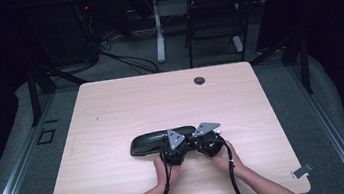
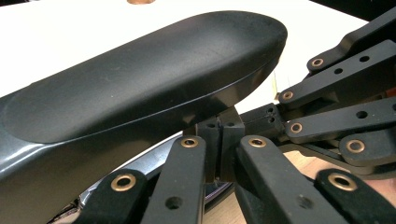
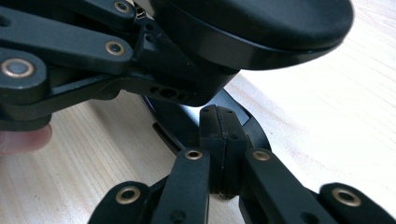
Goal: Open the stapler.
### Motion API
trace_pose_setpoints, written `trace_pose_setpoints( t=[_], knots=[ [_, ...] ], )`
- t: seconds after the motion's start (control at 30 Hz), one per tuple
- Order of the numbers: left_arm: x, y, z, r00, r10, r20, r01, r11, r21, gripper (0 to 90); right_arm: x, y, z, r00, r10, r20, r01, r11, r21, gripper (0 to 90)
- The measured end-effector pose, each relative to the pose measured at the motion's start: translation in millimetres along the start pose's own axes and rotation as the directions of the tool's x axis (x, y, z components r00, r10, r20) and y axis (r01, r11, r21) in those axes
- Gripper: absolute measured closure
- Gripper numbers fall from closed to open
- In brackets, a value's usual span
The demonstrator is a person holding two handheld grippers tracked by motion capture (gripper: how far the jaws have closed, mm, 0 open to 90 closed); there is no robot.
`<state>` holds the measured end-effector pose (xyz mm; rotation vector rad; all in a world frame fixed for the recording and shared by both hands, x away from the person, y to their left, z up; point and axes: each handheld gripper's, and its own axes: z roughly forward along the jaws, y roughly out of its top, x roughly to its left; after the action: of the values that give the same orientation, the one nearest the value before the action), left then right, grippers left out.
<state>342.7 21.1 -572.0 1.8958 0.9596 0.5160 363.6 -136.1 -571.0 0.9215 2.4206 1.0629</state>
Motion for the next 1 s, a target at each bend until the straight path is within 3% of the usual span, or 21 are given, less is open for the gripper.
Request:
trace_pose_setpoints(
  t=[1.0],
  knots=[
    [2.0, 0.6, 1.2, 0.9999, -0.003, 0.013, 0.003, 1.0000, -0.009, 90.0, -0.9, 0.7, 0.4, 1.0000, 0.001, -0.004, -0.001, 1.000, 0.004, 90.0]
  ],
)
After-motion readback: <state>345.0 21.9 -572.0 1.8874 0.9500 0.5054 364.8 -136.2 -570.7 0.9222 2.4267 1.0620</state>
